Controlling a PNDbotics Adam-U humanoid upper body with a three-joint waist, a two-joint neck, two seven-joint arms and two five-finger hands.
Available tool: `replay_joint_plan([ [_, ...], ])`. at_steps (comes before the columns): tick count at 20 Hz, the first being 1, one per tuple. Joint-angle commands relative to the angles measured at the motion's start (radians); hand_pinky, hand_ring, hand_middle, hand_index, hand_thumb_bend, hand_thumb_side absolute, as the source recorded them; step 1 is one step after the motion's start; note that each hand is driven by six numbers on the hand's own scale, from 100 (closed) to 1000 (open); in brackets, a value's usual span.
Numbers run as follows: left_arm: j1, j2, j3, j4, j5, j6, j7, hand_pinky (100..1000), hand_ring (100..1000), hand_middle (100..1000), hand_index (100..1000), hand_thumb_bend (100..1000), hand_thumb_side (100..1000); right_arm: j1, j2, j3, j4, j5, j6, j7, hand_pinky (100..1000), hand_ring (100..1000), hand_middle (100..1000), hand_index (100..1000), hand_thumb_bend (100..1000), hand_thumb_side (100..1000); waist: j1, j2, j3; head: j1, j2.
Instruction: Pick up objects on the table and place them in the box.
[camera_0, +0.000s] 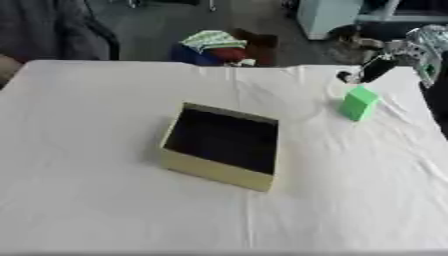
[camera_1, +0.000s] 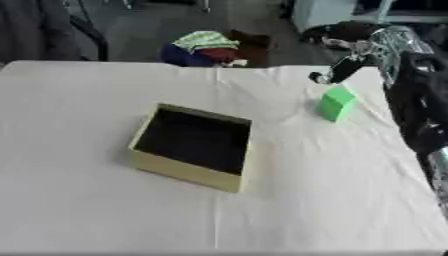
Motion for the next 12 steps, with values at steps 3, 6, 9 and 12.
replay_joint_plan([
  [3,-0.005,0.013,0.002,-0.009,0.006,0.007,-0.004,660,522,491,659,100,475,-0.049,-0.029,-0.051,0.079,-0.024,0.118,0.009,916,1000,1000,1000,128,443,0.005,-0.014,0.001,-0.011,0.005],
  [6,-0.004,0.013,0.0,-0.009,0.008,0.009,-0.009,661,522,491,659,100,475,-0.067,-0.024,-0.07,0.128,-0.04,0.191,0.013,915,996,993,1000,100,474,0.006,-0.014,0.001,-0.022,0.005],
  [9,-0.003,0.014,0.0,-0.009,0.009,0.011,-0.014,661,522,492,659,100,476,-0.085,-0.018,-0.082,0.172,-0.071,0.254,0.009,913,985,982,1000,100,504,0.006,-0.016,0.002,-0.032,0.005],
  [12,-0.003,0.013,-0.002,-0.009,0.011,0.013,-0.019,662,523,492,659,100,478,-0.098,-0.013,-0.081,0.213,-0.101,0.301,0.003,912,979,976,1000,100,535,0.005,-0.018,0.002,-0.036,0.005],
])
